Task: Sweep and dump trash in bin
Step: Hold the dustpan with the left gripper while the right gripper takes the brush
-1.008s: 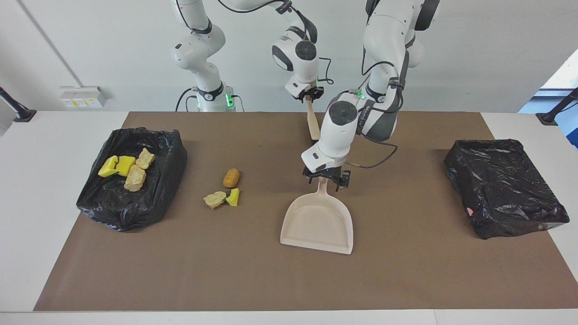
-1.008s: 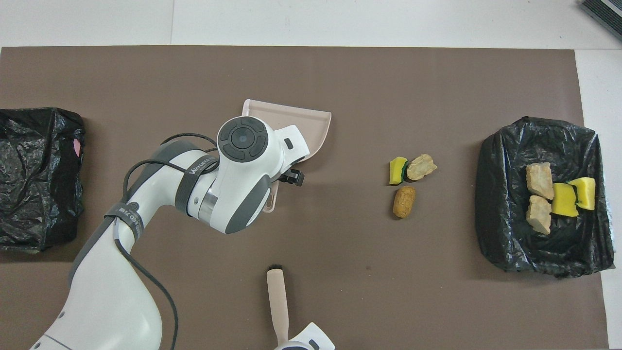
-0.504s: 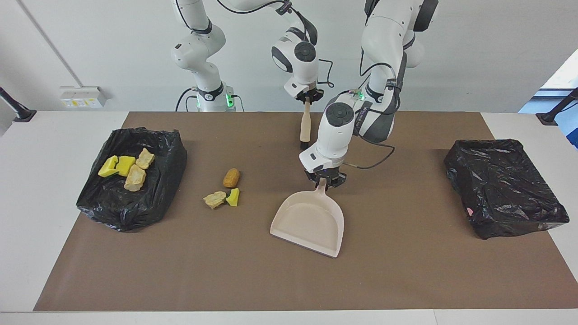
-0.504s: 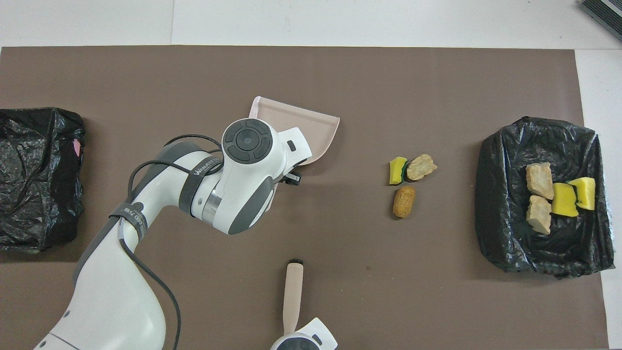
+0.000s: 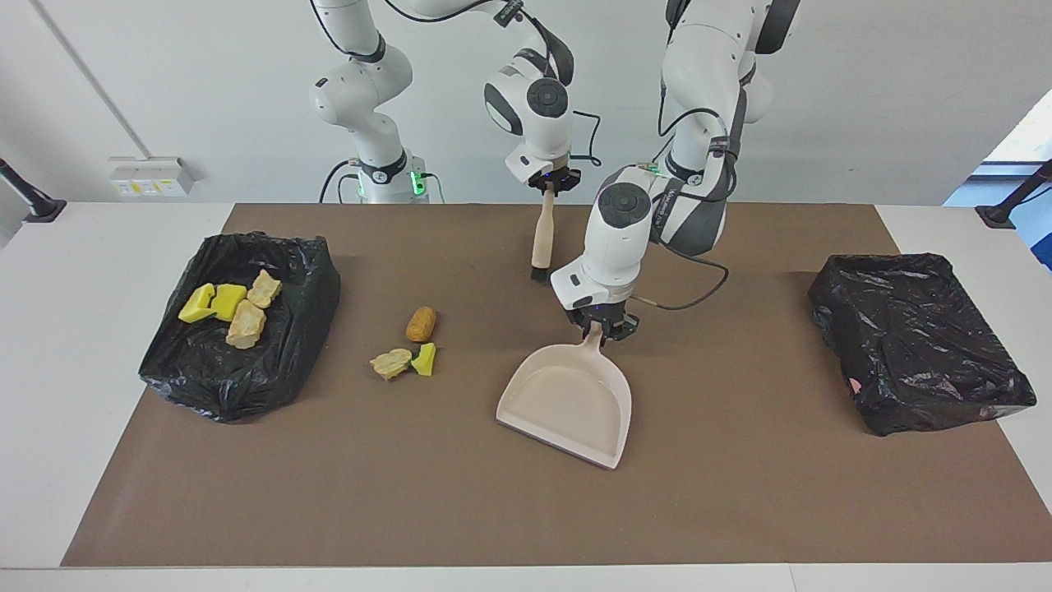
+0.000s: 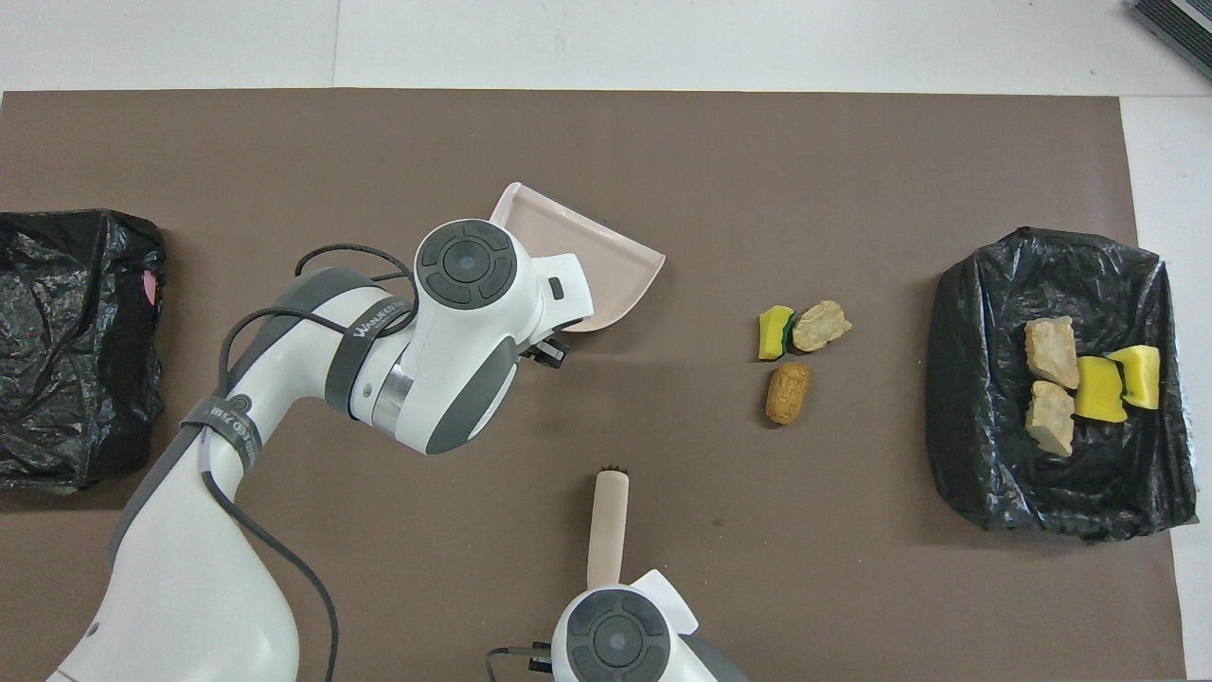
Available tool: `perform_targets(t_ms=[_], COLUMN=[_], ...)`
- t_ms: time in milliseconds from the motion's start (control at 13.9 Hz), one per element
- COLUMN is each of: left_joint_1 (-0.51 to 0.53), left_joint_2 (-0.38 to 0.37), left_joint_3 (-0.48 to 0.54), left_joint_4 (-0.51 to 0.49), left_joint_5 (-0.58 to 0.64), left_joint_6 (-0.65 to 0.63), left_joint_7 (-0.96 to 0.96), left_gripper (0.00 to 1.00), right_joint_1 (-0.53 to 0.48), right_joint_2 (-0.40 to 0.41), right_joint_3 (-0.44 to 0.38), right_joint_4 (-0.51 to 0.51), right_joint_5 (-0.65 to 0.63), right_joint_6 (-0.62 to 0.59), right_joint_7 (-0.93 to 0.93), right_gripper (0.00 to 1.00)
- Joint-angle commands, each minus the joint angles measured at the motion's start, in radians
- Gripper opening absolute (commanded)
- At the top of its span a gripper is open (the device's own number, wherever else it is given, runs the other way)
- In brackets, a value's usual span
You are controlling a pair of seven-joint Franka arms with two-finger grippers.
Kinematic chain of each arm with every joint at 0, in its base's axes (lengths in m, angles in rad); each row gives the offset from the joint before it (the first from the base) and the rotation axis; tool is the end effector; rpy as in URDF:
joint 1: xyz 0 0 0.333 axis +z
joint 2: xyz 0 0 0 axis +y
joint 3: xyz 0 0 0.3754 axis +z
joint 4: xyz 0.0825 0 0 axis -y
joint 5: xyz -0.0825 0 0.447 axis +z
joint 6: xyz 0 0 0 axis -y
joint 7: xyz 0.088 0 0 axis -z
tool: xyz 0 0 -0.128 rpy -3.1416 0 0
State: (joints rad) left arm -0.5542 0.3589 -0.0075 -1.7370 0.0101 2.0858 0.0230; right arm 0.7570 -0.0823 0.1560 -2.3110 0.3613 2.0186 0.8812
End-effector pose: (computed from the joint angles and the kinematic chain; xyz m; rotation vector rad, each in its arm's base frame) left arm 0.6133 -0.3846 0.3739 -2.9980 0.9098 0.0127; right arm 0.2949 0.4267 0.3654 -3.0592 0.2488 0.5580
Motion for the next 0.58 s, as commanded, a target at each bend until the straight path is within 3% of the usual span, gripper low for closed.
perform_targets(t_ms=[0,144,360,504], left_joint_1=[0.019,0.019,0.019,0.019], left_joint_2=[-0.057,-0.067,-0.071,-0.071], left_joint_3=[0.006,0.006,0.006,0.006], left_joint_4=[-0.016,-0.022,-0.022,-0.024], left_joint_5=[0.027,0.086,0.094,0.094], left_joint_6=[-0.067,-0.090,-0.108,-0.108], left_joint_7=[0.110,0.190,0.337,0.362], left_gripper=[0.03,0.01,0.00,0.00], right_joint_1=[-0.117,-0.204,-0.292,-0.379], right_joint_2=[-0.102,-0.103,-0.053,-0.024], right_joint_3=[0.004,0.005,0.007,0.008], right_joint_4=[-0.008,0.036,0.125,0.143], right_joint_5=[-0.042,-0.108,-0.307,-0.399], right_joint_6=[-0.127,-0.223,-0.345,-0.359], right_joint_7=[-0.106,-0.172,-0.269,-0.490], right_gripper=[0.00,0.00,0.00,0.00])
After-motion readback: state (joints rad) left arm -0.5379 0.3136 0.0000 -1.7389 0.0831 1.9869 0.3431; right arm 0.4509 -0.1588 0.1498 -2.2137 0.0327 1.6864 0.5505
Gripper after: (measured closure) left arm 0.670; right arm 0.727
